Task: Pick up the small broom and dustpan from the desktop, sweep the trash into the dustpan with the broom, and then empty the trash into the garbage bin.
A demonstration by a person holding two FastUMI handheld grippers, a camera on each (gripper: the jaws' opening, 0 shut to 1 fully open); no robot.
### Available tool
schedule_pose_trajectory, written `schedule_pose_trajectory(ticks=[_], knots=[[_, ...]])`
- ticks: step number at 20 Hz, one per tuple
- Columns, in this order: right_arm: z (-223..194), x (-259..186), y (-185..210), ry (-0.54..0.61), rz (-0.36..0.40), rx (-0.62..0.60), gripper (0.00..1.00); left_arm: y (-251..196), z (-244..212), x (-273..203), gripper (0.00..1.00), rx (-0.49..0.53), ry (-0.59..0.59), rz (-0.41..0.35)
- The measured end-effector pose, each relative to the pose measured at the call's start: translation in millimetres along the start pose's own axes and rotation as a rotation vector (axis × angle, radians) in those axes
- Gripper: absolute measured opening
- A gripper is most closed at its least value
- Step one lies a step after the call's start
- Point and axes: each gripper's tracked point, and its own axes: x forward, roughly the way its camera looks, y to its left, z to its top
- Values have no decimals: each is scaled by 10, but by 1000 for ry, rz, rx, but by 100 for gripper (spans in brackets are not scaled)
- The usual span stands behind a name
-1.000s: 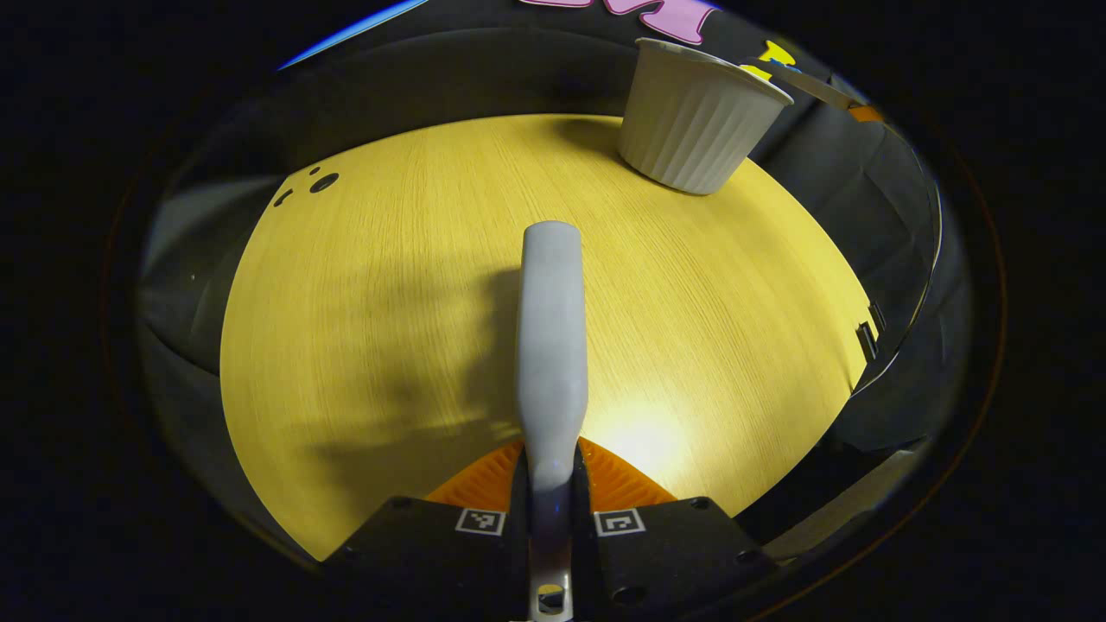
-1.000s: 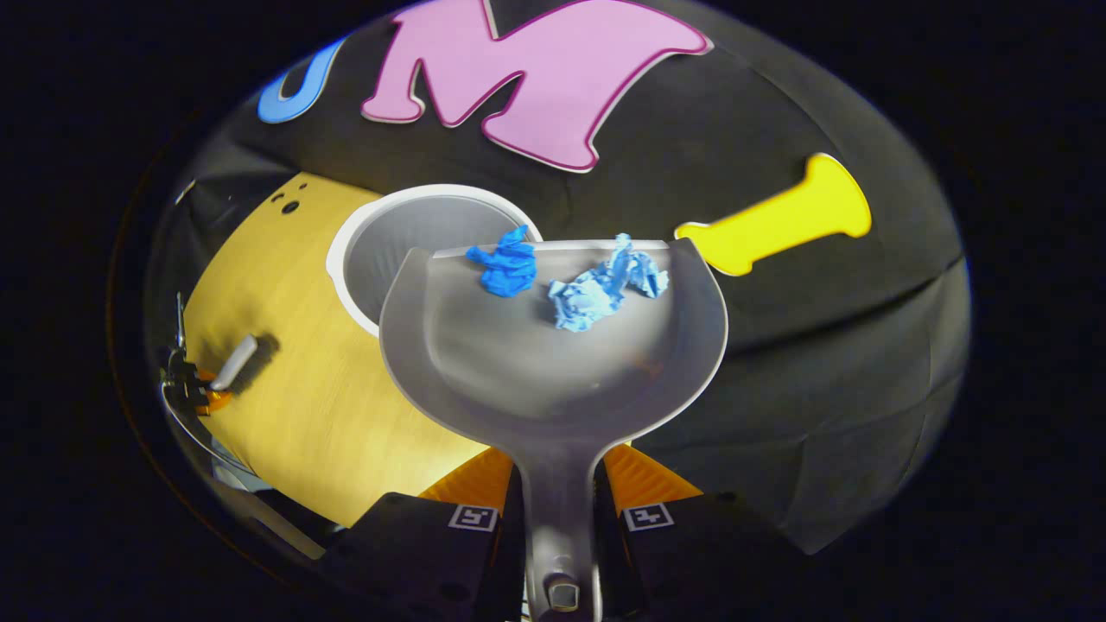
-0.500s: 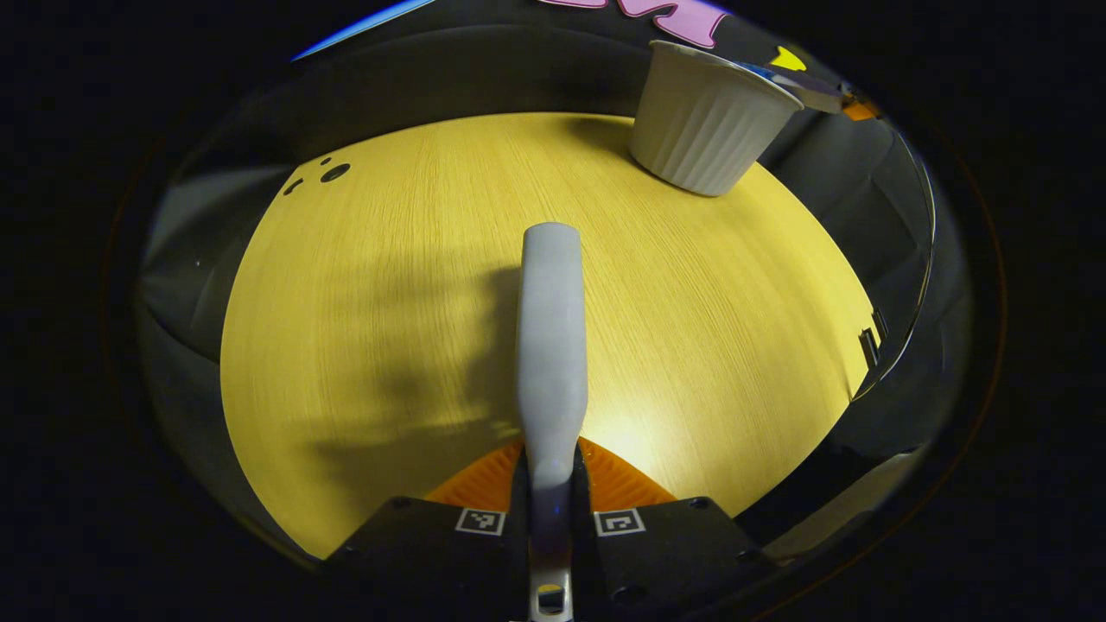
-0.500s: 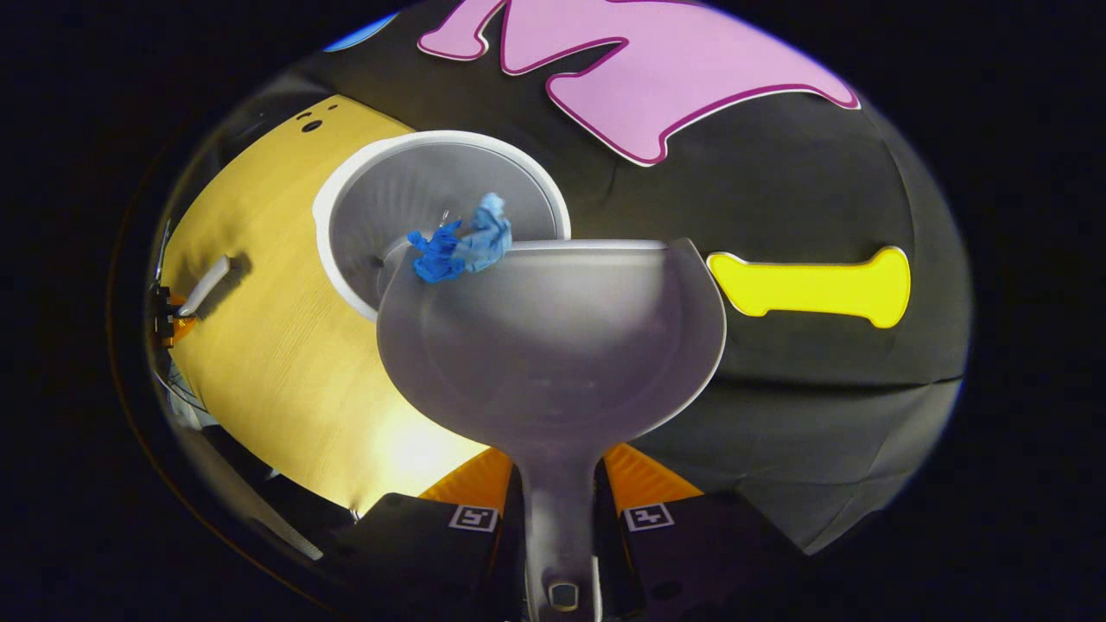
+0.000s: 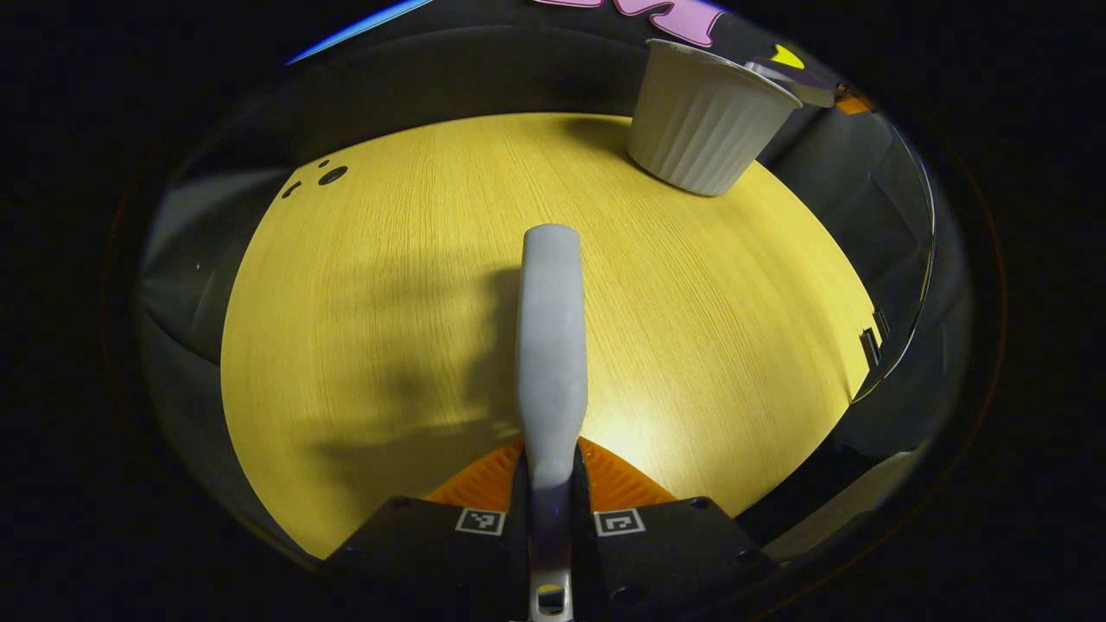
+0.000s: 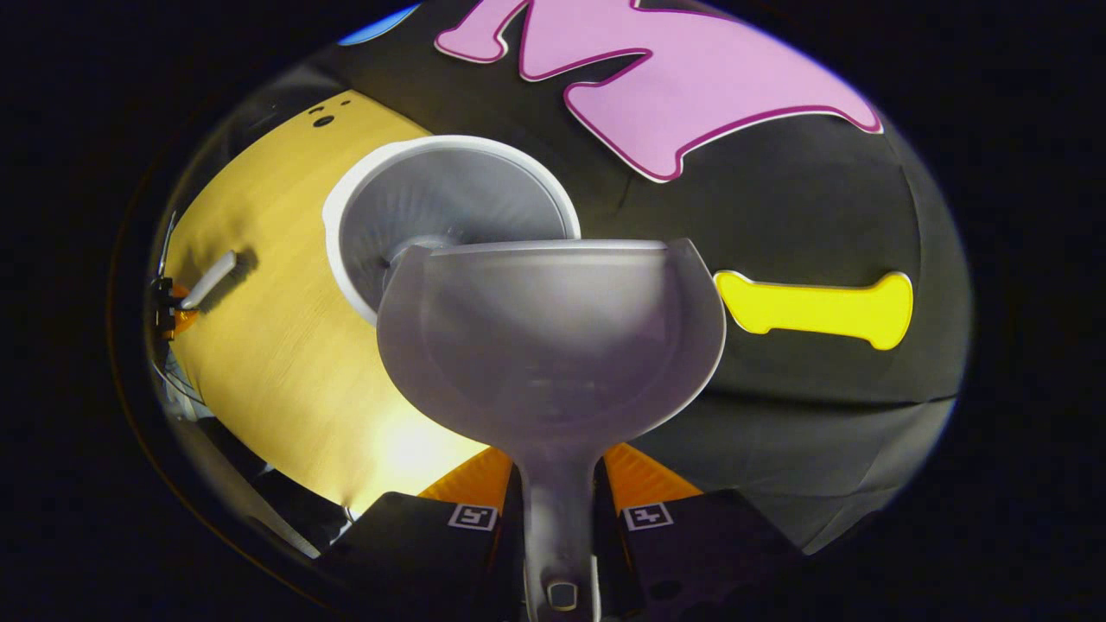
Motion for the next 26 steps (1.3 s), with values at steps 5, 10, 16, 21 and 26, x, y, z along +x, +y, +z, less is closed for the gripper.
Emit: schedule_pose_trajectory(ticks=[5,10,16,21,26], knots=[[-11,84,214,-147,67,227,38,6,2,-7,23,-8,-2,22],[-31,-9,341,-292,125,428,38,14,32,-52,23,-21,-11,42],[-244,-375,669,-408,206,515,38,35,35,-101,23,-33,-17,65],[-587,-623,1165,-426,256,478,37,36,-8,-137,23,-36,-14,77],[-901,-693,1944,-412,370,466,37,29,-34,-173,23,-31,-22,90]])
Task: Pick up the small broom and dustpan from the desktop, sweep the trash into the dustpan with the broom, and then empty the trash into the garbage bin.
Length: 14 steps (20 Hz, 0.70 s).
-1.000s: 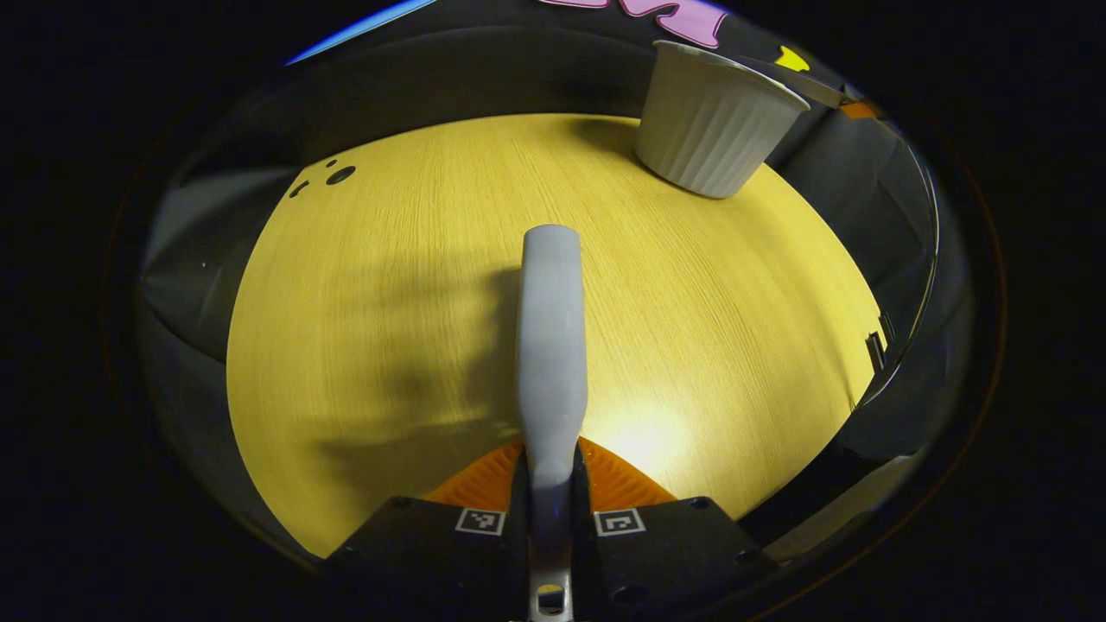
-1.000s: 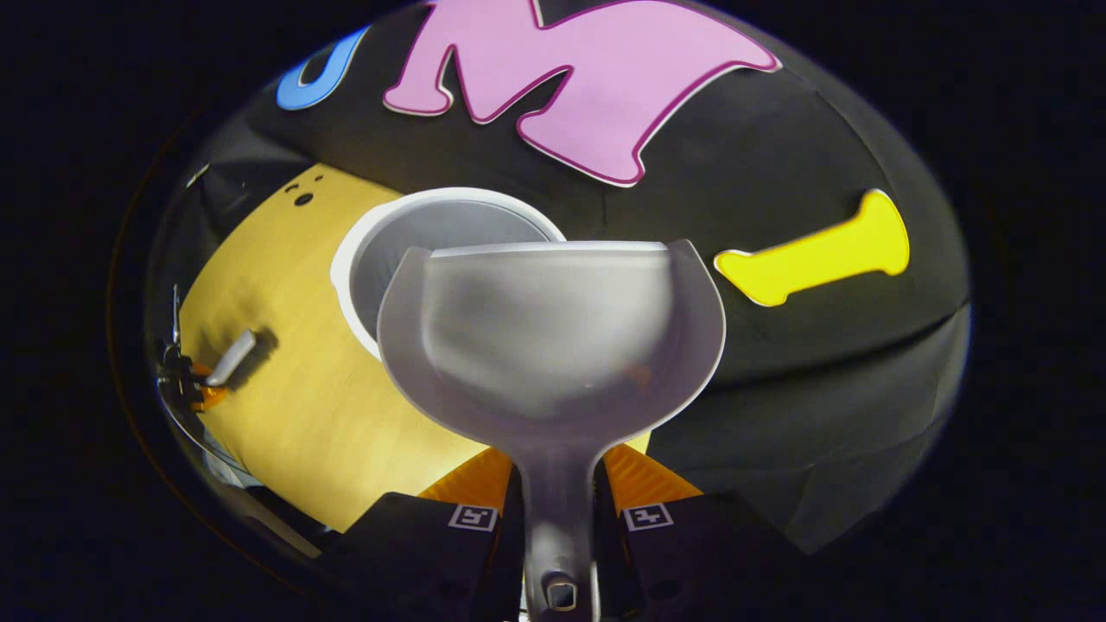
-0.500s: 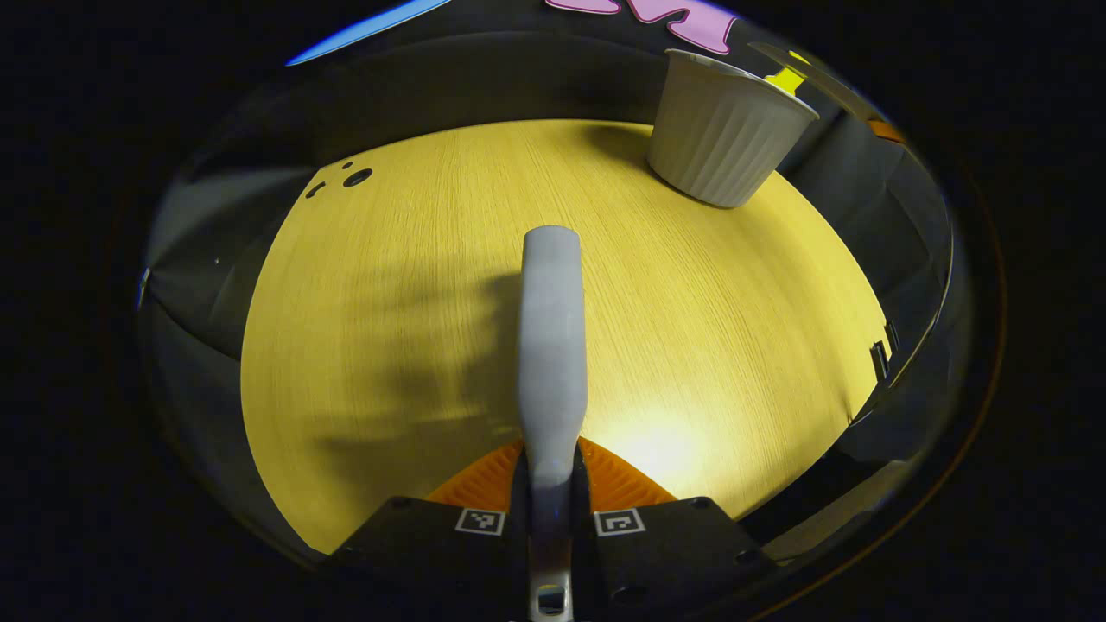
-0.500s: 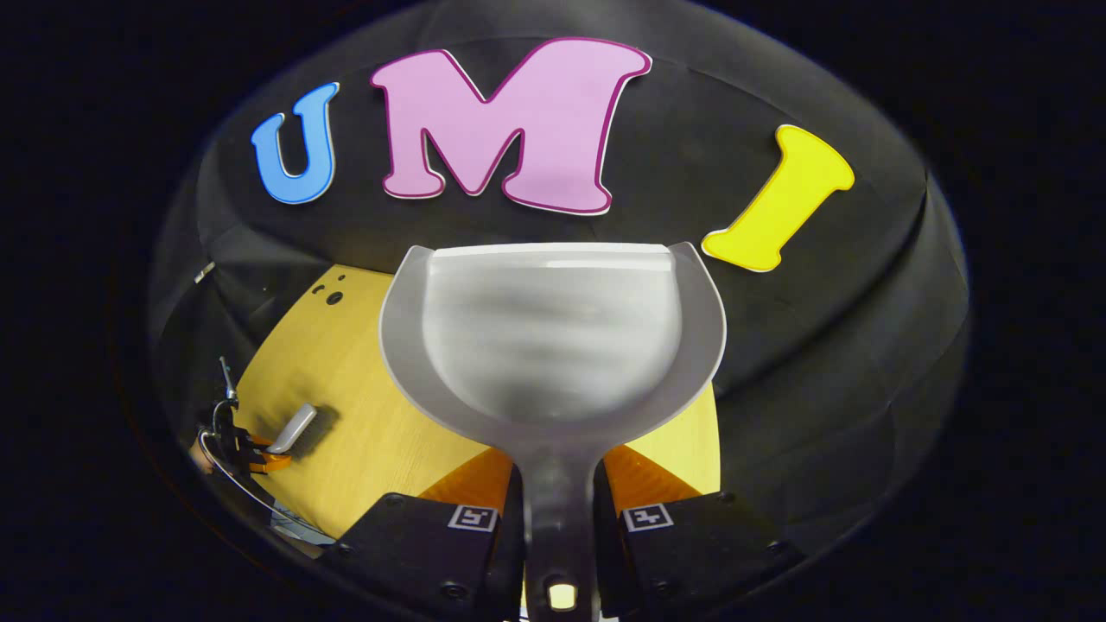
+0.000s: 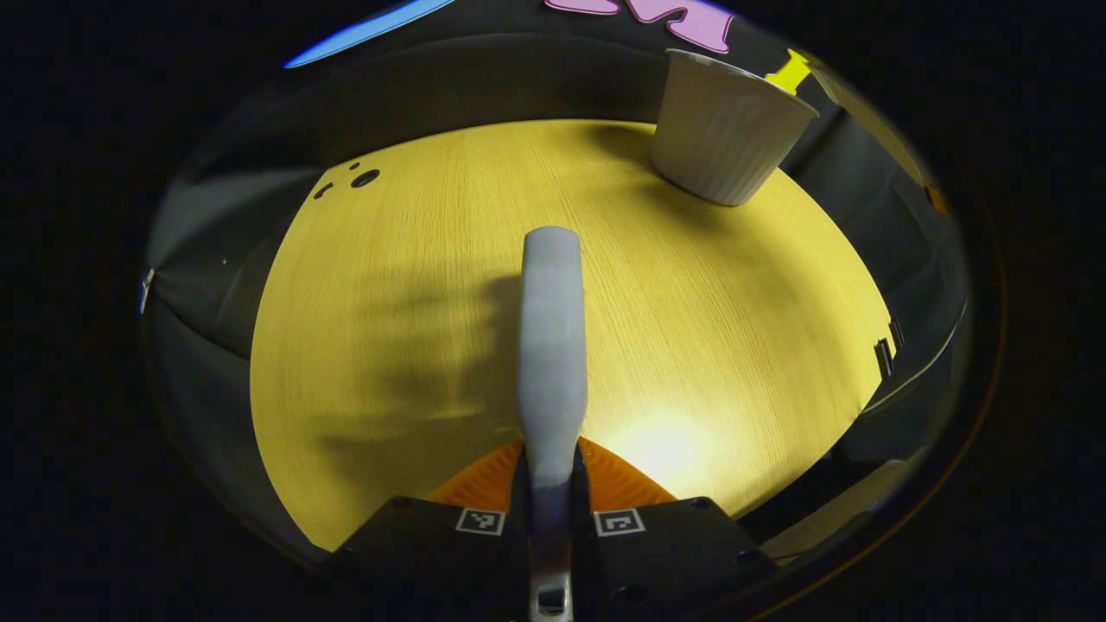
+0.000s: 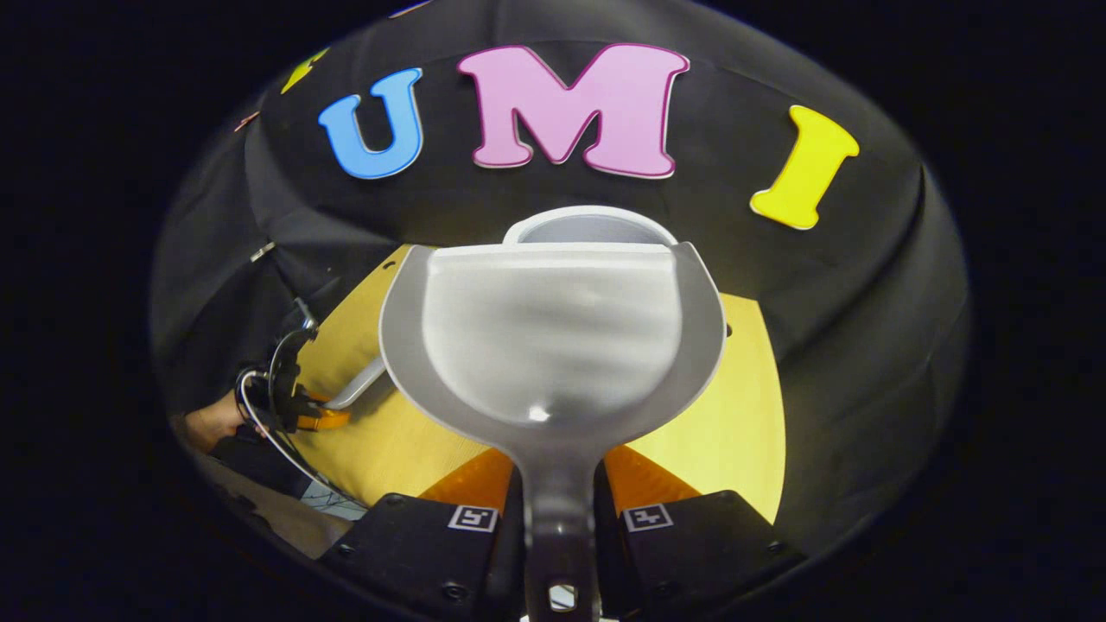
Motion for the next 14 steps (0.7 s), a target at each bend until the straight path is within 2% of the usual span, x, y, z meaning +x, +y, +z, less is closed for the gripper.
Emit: schedule_pose_trajectory(ticks=[6,9,14], knots=[[-945,403,573,134,81,-49,37,12,-47,10,23,-28,1,13],[-1257,707,683,184,79,-90,38,30,-57,20,23,-14,4,29],[-1517,1107,692,231,50,-129,38,28,-72,51,23,-35,3,29]])
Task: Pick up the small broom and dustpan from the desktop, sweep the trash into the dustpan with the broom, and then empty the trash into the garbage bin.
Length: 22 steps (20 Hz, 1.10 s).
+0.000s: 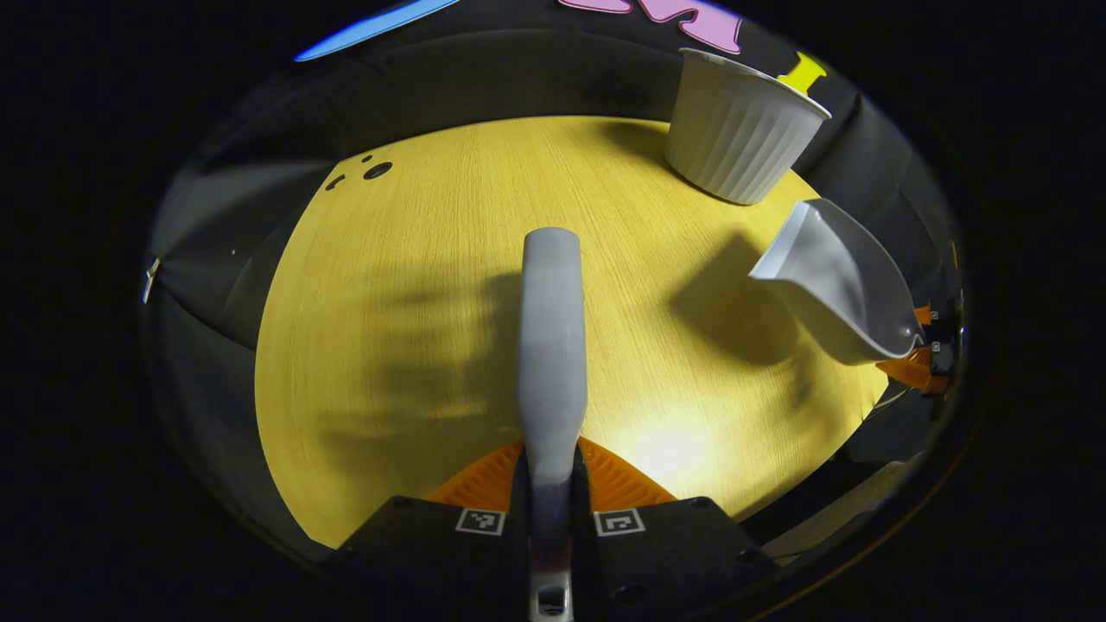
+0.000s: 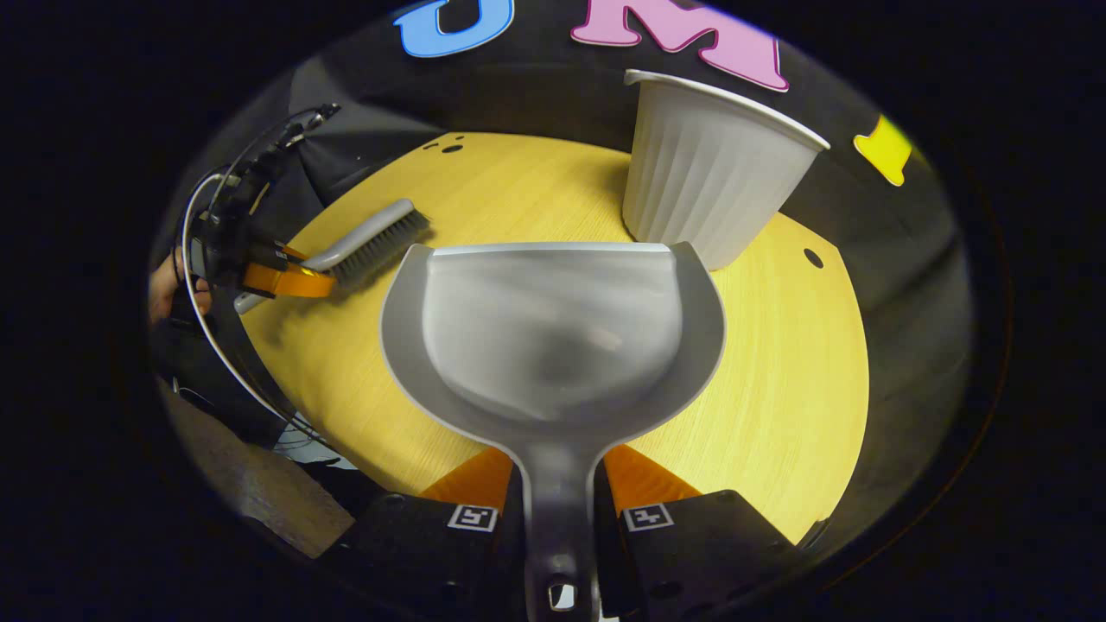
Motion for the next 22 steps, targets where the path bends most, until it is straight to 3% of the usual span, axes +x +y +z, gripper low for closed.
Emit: schedule_pose_trajectory(ticks=[8,16,17,18,22], knots=[[64,433,84,33,17,72,38,5,-51,36,23,-22,20,7],[-17,538,213,102,18,-19,38,24,-44,-22,24,1,47,29],[-27,555,216,106,17,-23,44,21,-20,-38,25,3,44,27],[-18,538,254,102,26,-24,39,21,-2,-50,26,10,43,28],[67,498,293,77,47,16,42,-59,12,-139,34,63,30,27]])
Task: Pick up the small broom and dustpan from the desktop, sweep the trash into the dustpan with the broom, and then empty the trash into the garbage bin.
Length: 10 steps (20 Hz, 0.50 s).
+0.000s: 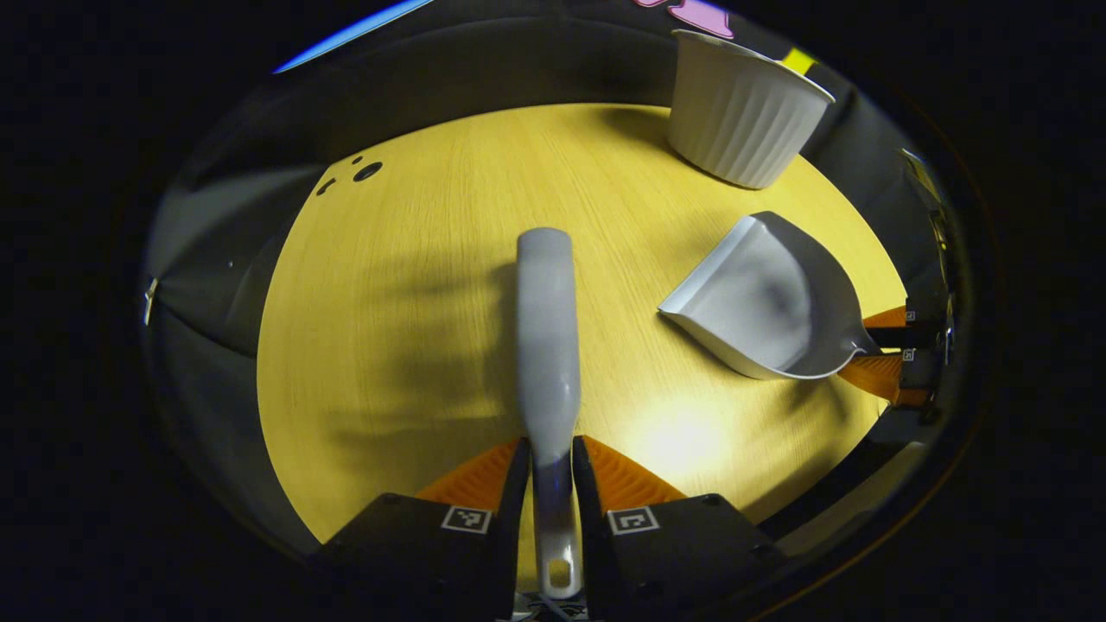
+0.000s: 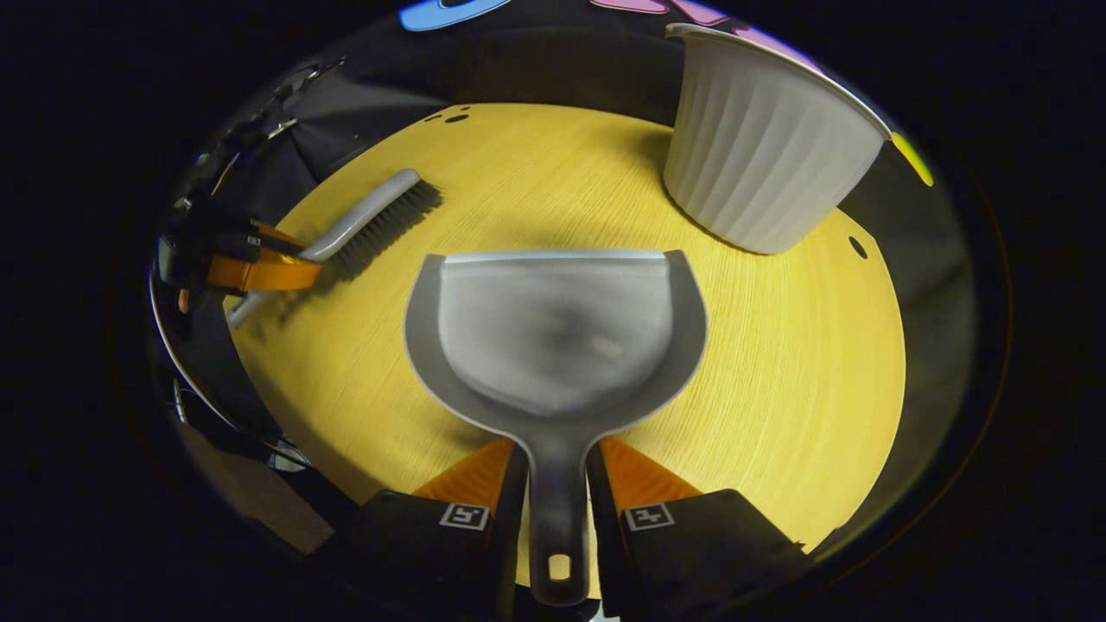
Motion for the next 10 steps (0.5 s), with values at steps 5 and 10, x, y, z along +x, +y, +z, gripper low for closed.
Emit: schedule_pose_trajectory(ticks=[5,10], knots=[[1,-61,-12,-5,0,20,48,-84,13,8,62,21,2,-10],[-33,-191,10,-6,5,23,63,-80,2,-63,74,12,-10,-6]])
